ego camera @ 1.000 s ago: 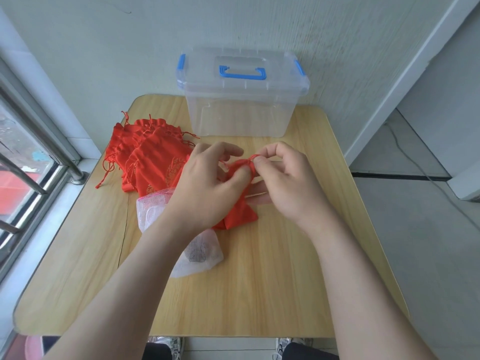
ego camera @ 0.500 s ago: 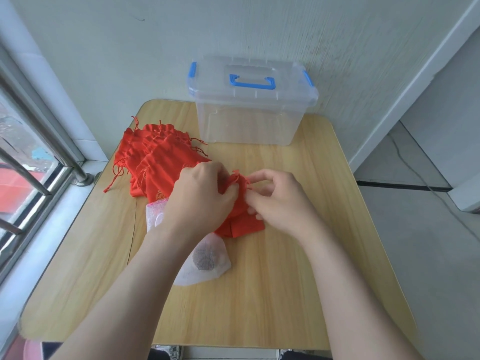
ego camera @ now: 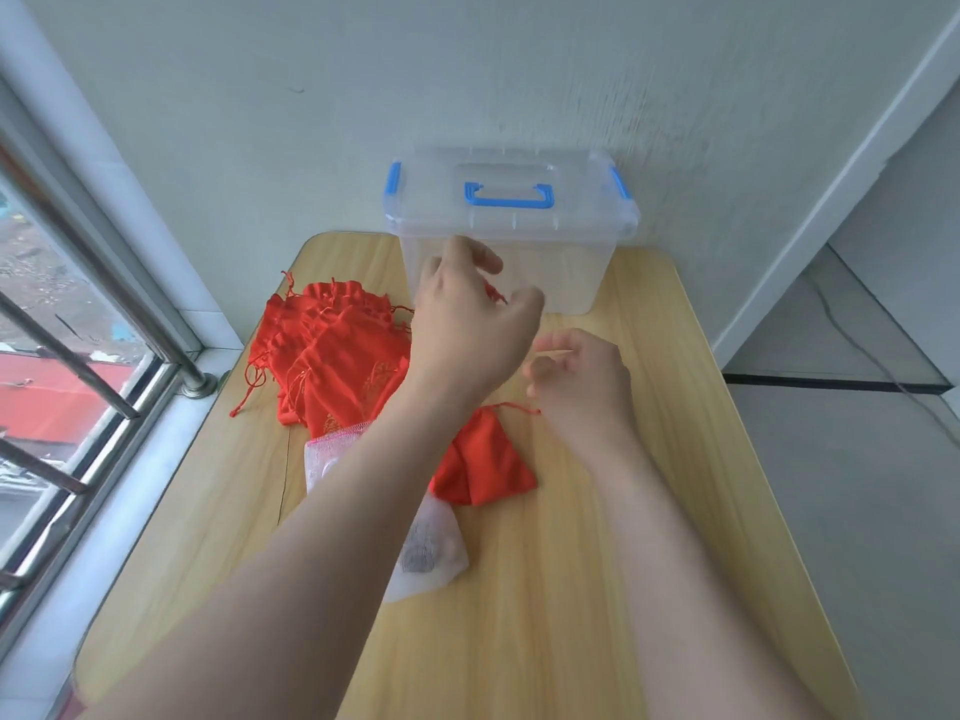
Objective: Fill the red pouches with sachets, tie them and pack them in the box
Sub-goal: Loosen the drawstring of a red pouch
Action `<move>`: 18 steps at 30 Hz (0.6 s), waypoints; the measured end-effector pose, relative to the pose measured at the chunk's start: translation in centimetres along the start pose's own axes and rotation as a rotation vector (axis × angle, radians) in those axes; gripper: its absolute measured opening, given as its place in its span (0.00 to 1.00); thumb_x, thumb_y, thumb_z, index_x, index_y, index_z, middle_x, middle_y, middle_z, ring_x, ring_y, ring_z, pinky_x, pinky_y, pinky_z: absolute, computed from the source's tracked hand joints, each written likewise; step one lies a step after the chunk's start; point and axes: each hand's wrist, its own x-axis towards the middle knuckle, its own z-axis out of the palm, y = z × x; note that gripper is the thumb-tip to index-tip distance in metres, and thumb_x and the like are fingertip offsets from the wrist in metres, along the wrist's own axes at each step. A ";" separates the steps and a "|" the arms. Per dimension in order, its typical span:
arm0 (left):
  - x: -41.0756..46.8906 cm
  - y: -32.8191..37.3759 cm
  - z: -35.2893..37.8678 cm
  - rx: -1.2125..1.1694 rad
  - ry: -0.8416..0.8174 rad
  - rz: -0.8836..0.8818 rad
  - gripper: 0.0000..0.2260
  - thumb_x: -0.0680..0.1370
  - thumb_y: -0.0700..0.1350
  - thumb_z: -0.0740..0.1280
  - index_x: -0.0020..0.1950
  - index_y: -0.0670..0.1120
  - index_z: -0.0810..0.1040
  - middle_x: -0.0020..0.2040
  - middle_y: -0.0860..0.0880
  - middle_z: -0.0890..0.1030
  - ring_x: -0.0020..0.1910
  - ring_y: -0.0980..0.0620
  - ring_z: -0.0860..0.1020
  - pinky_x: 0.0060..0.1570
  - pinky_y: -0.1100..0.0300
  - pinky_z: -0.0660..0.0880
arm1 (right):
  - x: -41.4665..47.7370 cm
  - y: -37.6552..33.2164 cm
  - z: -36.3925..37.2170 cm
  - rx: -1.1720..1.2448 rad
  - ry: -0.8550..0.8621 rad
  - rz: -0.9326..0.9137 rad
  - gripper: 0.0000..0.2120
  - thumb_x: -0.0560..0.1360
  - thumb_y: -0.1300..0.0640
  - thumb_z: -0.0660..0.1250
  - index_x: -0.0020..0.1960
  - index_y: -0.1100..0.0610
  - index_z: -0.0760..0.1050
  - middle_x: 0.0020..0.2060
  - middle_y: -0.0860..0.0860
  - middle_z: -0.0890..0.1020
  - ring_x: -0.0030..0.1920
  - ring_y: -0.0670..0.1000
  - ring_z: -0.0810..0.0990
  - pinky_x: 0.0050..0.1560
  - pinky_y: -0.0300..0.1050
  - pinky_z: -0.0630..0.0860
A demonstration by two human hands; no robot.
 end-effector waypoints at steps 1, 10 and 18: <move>1.0 0.3 0.7 0.013 0.019 0.006 0.16 0.75 0.44 0.70 0.62 0.48 0.73 0.44 0.52 0.77 0.53 0.48 0.77 0.53 0.51 0.74 | 0.2 0.0 -0.1 0.007 0.010 0.002 0.10 0.76 0.58 0.66 0.54 0.48 0.81 0.46 0.53 0.87 0.44 0.49 0.86 0.42 0.44 0.82; 4.9 0.4 3.6 -0.474 0.039 -0.333 0.29 0.79 0.37 0.66 0.77 0.57 0.66 0.52 0.43 0.82 0.29 0.55 0.79 0.31 0.62 0.74 | 1.7 -0.4 -1.7 0.099 0.037 0.052 0.11 0.77 0.61 0.67 0.55 0.49 0.82 0.40 0.50 0.87 0.35 0.48 0.86 0.33 0.40 0.78; 3.0 0.8 3.2 -0.619 0.010 -0.389 0.19 0.80 0.39 0.68 0.69 0.55 0.73 0.39 0.48 0.74 0.28 0.53 0.70 0.28 0.60 0.68 | 0.9 -1.9 -3.0 0.092 0.375 -0.128 0.06 0.79 0.58 0.66 0.48 0.51 0.83 0.34 0.46 0.85 0.36 0.45 0.83 0.39 0.38 0.75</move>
